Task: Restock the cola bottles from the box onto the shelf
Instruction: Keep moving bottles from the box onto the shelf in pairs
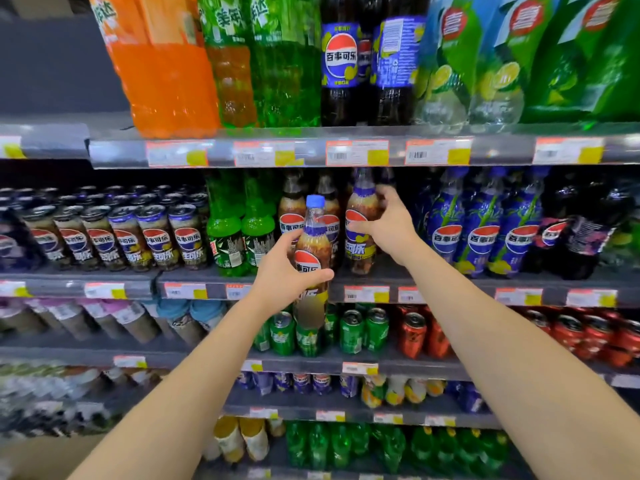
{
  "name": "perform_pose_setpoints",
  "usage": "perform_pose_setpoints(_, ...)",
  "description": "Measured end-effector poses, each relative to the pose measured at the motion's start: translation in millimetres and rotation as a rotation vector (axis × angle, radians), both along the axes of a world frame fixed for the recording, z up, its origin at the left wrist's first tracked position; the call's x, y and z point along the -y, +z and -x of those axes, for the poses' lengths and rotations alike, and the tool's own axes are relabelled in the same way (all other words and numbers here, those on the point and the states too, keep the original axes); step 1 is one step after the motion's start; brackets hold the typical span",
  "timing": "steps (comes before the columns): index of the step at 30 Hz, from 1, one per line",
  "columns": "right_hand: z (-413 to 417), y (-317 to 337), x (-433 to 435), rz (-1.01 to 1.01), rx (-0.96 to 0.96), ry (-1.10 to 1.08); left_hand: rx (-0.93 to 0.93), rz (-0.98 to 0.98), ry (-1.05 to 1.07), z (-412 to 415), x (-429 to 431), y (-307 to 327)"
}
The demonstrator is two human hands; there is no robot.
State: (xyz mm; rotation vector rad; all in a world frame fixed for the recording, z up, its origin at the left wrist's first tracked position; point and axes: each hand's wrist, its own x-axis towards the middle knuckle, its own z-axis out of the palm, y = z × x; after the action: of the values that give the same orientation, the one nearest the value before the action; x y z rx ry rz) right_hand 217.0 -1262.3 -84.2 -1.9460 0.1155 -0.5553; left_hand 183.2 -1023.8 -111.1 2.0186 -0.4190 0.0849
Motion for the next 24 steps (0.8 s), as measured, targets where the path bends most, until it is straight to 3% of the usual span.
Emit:
perform_pose_setpoints(14, -39.8, -27.3, 6.5, 0.058, -0.103, -0.051, 0.045, 0.005, 0.013, -5.9, 4.4, -6.0)
perform_pose_setpoints(19, -31.5, -23.0, 4.7, 0.128, -0.105, -0.051, 0.042, 0.007, 0.008, -5.8, 6.9, -4.6)
perform_pose_setpoints(24, -2.8, -14.4, -1.2, 0.076, -0.116, -0.126, 0.040, 0.023, -0.026, -8.4, 16.6, -7.7)
